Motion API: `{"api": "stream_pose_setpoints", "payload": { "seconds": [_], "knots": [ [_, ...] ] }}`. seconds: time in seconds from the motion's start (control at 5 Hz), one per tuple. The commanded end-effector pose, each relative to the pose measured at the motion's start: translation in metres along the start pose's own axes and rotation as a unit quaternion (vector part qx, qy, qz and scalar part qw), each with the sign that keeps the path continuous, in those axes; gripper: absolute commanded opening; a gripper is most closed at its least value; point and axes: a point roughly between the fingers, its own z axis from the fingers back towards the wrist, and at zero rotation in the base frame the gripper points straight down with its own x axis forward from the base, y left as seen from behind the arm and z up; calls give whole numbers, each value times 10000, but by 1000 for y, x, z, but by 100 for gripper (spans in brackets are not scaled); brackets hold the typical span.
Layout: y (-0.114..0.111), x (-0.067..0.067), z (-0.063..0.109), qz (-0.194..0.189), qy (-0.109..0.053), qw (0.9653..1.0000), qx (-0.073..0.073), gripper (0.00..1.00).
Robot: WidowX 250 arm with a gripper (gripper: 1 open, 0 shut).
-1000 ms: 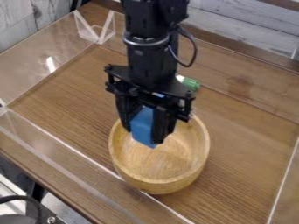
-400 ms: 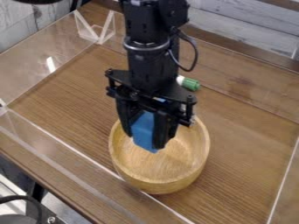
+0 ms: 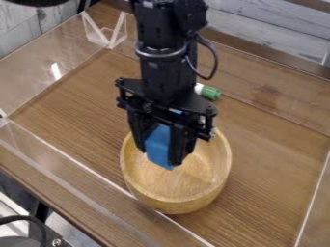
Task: Put the blue block in the brown bowl
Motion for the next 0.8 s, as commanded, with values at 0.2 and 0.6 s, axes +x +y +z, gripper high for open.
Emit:
{"api": "stream_pose_setpoints", "payload": {
  "seconds": [0.2, 0.6],
  "knots": [
    [-4, 1, 8, -66, -224, 9997, -41, 0],
    [-6, 0, 11, -110, -207, 9997, -88, 0]
  ]
}}
